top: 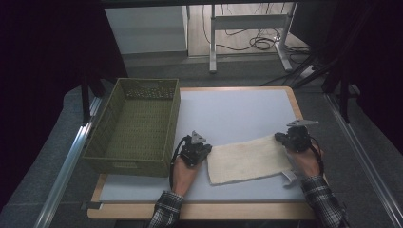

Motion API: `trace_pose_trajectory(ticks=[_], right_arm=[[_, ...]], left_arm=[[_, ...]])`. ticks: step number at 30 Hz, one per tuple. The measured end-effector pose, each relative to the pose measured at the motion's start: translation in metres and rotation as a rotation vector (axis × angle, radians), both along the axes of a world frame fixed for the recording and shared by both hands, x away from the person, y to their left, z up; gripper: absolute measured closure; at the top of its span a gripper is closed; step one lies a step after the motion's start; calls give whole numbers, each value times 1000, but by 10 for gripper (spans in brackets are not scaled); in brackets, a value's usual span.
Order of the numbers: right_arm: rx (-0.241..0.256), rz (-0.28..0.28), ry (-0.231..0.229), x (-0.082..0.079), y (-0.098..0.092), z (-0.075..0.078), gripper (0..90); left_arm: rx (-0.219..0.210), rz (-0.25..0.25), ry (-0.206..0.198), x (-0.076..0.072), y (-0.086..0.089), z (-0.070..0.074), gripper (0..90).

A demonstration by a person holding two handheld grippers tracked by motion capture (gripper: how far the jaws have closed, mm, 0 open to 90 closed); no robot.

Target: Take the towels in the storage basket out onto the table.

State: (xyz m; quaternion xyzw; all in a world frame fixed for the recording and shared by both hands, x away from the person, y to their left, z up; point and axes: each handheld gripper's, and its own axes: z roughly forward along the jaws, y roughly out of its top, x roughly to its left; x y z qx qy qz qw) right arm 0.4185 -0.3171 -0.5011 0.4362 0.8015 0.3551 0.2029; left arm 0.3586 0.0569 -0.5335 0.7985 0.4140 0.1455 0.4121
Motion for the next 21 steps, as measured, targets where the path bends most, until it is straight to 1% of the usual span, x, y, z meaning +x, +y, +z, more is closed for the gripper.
trace_pose_trajectory(ticks=[1,3,5,6,7,8,9,10,11,14,15,16,17,18,19,20,21], right_arm=[[2,-1,12,4,2,-3,848],[1,-6,31,9,4,-9,836],[10,-9,37,9,4,-12,822],[24,-11,38,8,2,-11,812],[36,-10,36,6,0,-9,795],[41,-8,34,4,-3,-6,778],[49,-9,33,1,-5,-3,761],[49,-9,33,1,-5,-3,761],[56,-3,24,-5,-9,5,720],[71,23,36,-13,-13,13,666],[70,30,32,-17,-14,14,651],[70,30,32,-17,-14,14,651],[82,45,38,-25,-15,16,616],[82,45,38,-25,-15,16,616],[81,59,38,-34,-15,16,592],[81,59,38,-34,-15,16,592],[96,71,40,-40,-15,15,571]], left_arm=[[14,12,4,1,1,-2,850],[17,23,11,4,1,-6,825],[17,37,8,6,2,-6,756],[9,45,6,7,3,-6,739],[10,47,4,7,3,-6,725],[14,51,2,7,4,-6,717],[7,55,1,7,5,-6,713],[7,55,1,7,5,-6,705],[-8,59,0,6,7,-6,698],[-28,63,-8,2,9,-6,687],[-27,63,-9,0,10,-6,683],[-27,63,-9,0,10,-6,679],[-38,67,-11,-2,12,-6,674],[-38,67,-11,-2,12,-6,670],[-45,73,-8,-2,14,-7,665],[-45,73,-8,-2,14,-7,664],[-52,79,7,0,15,-7,658]])
